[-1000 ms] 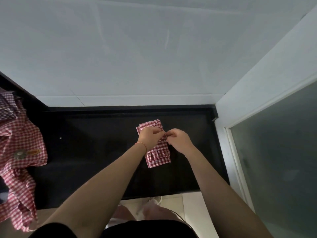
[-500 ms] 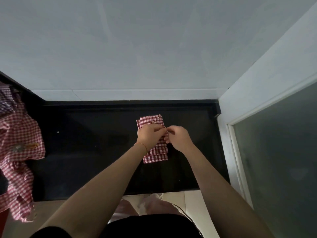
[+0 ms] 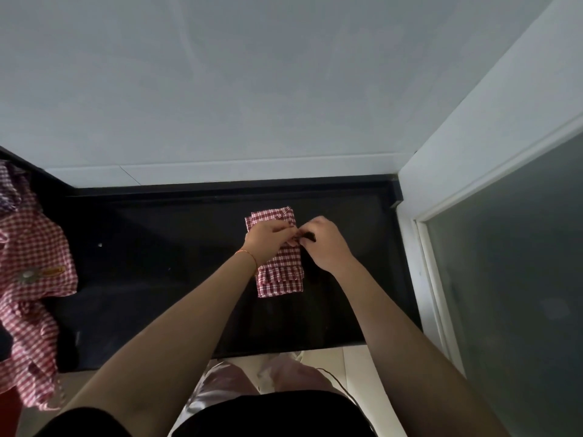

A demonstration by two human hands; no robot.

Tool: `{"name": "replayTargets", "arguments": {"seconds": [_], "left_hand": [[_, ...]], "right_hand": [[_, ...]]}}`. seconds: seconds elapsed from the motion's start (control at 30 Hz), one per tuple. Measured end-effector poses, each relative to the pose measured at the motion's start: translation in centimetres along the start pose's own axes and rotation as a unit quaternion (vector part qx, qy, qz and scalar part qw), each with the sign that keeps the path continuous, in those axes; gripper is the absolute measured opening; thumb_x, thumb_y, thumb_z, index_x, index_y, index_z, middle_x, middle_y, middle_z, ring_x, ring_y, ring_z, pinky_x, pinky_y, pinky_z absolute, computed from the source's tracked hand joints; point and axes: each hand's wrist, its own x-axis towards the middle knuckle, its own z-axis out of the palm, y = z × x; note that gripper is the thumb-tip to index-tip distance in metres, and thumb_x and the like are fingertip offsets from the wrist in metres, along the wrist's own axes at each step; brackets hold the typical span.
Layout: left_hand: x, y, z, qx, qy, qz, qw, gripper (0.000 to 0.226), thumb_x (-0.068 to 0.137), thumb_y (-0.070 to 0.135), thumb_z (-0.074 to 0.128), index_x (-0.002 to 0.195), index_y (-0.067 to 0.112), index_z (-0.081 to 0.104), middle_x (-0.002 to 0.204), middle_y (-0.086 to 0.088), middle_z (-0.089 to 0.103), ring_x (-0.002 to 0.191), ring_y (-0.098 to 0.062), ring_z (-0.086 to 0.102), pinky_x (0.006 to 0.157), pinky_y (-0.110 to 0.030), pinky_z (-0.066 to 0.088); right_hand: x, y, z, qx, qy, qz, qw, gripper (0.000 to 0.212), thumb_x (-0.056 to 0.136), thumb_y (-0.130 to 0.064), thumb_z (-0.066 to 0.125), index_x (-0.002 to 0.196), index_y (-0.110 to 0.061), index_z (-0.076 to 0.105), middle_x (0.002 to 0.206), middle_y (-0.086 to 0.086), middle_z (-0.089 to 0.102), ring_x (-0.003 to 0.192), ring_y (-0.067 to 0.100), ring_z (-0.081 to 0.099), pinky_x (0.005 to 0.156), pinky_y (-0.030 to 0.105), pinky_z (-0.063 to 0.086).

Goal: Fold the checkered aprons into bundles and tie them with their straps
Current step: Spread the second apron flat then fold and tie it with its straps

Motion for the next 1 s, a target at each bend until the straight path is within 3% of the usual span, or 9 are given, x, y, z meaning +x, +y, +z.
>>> {"name": "replayTargets", "arguments": {"seconds": [0.07, 0.13, 0.23, 0.37, 0.47, 0.6, 0.7, 0.87, 1.0], "left_hand": [[0.0, 0.1, -0.1, 0.008, -0.009, 0.006, 1.0, 0.018, 0.098, 0.029, 0.058, 0.095, 0.021, 0.074, 0.089, -0.001, 0.073, 0.087, -0.029, 0.065, 0.086, -0.041, 0.055], [-0.1, 0.3, -0.2, 0.006, -0.013, 0.005, 1.0, 0.017, 0.098, 0.028, 0.058, 0.095, 0.02, 0.073, 0.089, 0.0, 0.072, 0.08, -0.023, 0.063, 0.078, -0.032, 0.054], [-0.1, 0.4, -0.4, -0.007, 0.003, -0.01, 1.0, 0.016, 0.098, 0.027, 0.059, 0.092, 0.018, 0.07, 0.08, 0.003, 0.067, 0.065, -0.009, 0.053, 0.06, -0.019, 0.045], [0.1, 0.3, -0.3, 0.002, 0.018, -0.008, 1.0, 0.015, 0.098, 0.027, 0.059, 0.092, 0.017, 0.068, 0.076, 0.005, 0.064, 0.061, -0.006, 0.05, 0.057, -0.018, 0.043], [0.2, 0.2, -0.1, 0.018, 0.02, -0.006, 1.0, 0.016, 0.098, 0.025, 0.059, 0.098, 0.013, 0.07, 0.085, -0.002, 0.066, 0.067, -0.009, 0.054, 0.062, -0.021, 0.046], [0.3, -0.3, -0.2, 0.036, 0.026, 0.01, 0.999, 0.015, 0.097, 0.024, 0.061, 0.098, 0.012, 0.07, 0.088, 0.001, 0.068, 0.072, -0.007, 0.058, 0.066, -0.021, 0.046], [0.1, -0.5, -0.1, 0.093, 0.014, 0.053, 0.994, 0.014, 0.097, 0.023, 0.062, 0.092, 0.014, 0.071, 0.08, 0.004, 0.064, 0.068, -0.004, 0.055, 0.065, -0.019, 0.043], [-0.3, -1.0, 0.1, 0.165, 0.022, 0.136, 0.977, 0.015, 0.095, 0.024, 0.063, 0.098, 0.018, 0.077, 0.086, 0.005, 0.065, 0.081, -0.008, 0.054, 0.08, -0.026, 0.048], [-1.6, -1.6, 1.2, 0.248, 0.12, 0.138, 0.951, 0.018, 0.095, 0.024, 0.063, 0.106, 0.029, 0.077, 0.092, 0.008, 0.063, 0.086, -0.009, 0.054, 0.085, -0.03, 0.047]], "right_hand": [[0.1, -0.3, 0.1, -0.015, -0.026, 0.023, 0.999, 0.014, 0.099, -0.022, 0.056, 0.103, -0.017, 0.069, 0.104, 0.001, 0.063, 0.099, 0.017, 0.06, 0.091, 0.036, 0.051], [0.0, -0.4, -0.2, -0.003, -0.038, 0.053, 0.998, 0.012, 0.1, -0.021, 0.055, 0.104, -0.017, 0.065, 0.101, 0.0, 0.063, 0.092, 0.015, 0.06, 0.084, 0.031, 0.051], [-0.5, -0.1, -1.3, 0.118, -0.067, 0.12, 0.984, 0.009, 0.101, -0.022, 0.054, 0.104, -0.021, 0.062, 0.101, -0.002, 0.063, 0.086, 0.009, 0.06, 0.071, 0.021, 0.044], [-1.3, -0.2, -1.3, 0.224, -0.134, 0.121, 0.958, 0.009, 0.097, -0.025, 0.061, 0.102, -0.022, 0.067, 0.1, -0.004, 0.067, 0.09, 0.009, 0.063, 0.075, 0.024, 0.049], [-0.7, -0.6, 0.3, 0.153, -0.028, 0.086, 0.984, 0.006, 0.095, -0.024, 0.063, 0.098, -0.02, 0.066, 0.11, -0.004, 0.058, 0.098, 0.009, 0.057, 0.091, 0.026, 0.046], [-0.7, -1.2, 2.1, 0.093, 0.062, 0.066, 0.992, 0.009, 0.095, -0.02, 0.063, 0.09, -0.021, 0.056, 0.099, -0.004, 0.055, 0.081, 0.004, 0.054, 0.073, 0.017, 0.044], [-0.9, -1.5, 2.8, 0.102, 0.087, 0.074, 0.988, 0.013, 0.096, -0.021, 0.062, 0.096, -0.021, 0.049, 0.092, -0.004, 0.056, 0.076, 0.006, 0.056, 0.063, 0.016, 0.04], [-0.6, -1.5, 4.0, 0.034, 0.093, 0.062, 0.993, 0.008, 0.098, -0.022, 0.057, 0.101, -0.017, 0.052, 0.094, -0.002, 0.056, 0.077, 0.008, 0.056, 0.069, 0.021, 0.046], [-0.5, -1.3, 4.2, 0.009, 0.09, 0.061, 0.994, 0.005, 0.101, -0.02, 0.05, 0.102, -0.015, 0.051, 0.09, 0.0, 0.057, 0.074, 0.011, 0.058, 0.066, 0.022, 0.047]]}}
